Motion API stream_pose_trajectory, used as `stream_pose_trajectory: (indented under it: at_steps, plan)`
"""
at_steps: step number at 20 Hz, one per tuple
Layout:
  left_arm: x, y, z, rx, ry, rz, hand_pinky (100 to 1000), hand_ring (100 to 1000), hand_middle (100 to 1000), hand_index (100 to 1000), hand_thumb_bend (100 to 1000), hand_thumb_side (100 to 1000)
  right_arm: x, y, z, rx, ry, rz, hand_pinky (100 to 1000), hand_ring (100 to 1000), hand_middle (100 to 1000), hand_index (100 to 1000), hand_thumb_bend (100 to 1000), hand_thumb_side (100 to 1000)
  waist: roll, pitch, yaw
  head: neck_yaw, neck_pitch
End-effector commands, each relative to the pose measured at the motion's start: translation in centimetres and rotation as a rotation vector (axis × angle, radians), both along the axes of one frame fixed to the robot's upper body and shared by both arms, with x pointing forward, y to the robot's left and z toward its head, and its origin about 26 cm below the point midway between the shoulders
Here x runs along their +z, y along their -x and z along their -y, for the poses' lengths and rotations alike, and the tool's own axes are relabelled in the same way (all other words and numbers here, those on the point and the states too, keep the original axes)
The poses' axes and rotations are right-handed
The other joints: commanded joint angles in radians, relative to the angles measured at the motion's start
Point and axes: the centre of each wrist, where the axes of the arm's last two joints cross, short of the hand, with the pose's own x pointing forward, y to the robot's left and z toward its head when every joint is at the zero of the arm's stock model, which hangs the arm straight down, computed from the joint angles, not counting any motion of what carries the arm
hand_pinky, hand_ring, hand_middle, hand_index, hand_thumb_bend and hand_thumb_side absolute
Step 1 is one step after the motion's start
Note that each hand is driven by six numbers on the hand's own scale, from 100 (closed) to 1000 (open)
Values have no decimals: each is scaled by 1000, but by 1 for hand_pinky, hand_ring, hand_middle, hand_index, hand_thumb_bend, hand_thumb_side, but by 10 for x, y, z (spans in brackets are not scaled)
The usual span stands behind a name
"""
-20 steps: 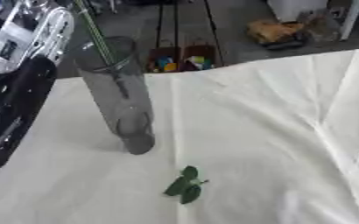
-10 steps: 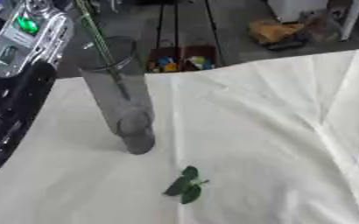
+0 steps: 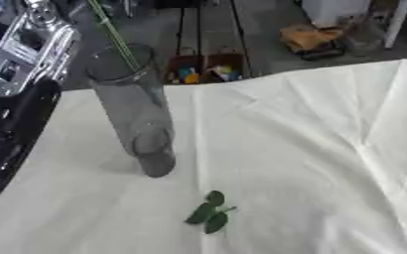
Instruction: Arrange flowers into the vase.
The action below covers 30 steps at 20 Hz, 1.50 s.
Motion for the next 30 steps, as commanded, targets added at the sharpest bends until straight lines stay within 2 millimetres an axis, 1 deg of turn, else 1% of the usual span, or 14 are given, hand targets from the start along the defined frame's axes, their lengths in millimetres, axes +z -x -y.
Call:
stream_pose_trajectory:
  at_steps: [1,3,6,11,18,24,30]
  plan:
    - [12,5,-10,68,-29,19,366,444,414,293,100,874,7,1,0,8,-4,20,679,706,518,769,100,1000,-6,-18,2,-2,-8]
    - [12,5,-12,92,-52,20,370,446,414,272,100,838,7,1,0,8,-5,17,680,707,518,769,100,1000,-5,-18,3,-3,-8]
    - [11,4,-15,121,-79,18,370,447,412,265,100,831,7,1,0,10,-6,15,680,707,517,769,100,1000,-4,-17,4,-3,-8]
    - [10,3,-18,140,-121,5,379,455,421,271,100,804,6,1,0,9,-9,14,680,707,517,769,100,1000,-3,-19,4,-4,-9]
    - [10,2,-23,143,-175,-28,397,469,437,299,100,790,6,1,0,7,-14,9,680,707,513,769,100,1000,-2,-19,6,-6,-9]
    - [10,4,-27,210,-255,24,388,466,428,298,100,774,5,1,1,6,-19,6,681,708,511,770,100,1000,1,-20,7,-9,-11]
    - [9,11,-27,257,-317,109,381,466,426,303,100,763,6,1,1,6,-27,2,682,709,509,770,100,1000,2,-17,7,-10,-14]
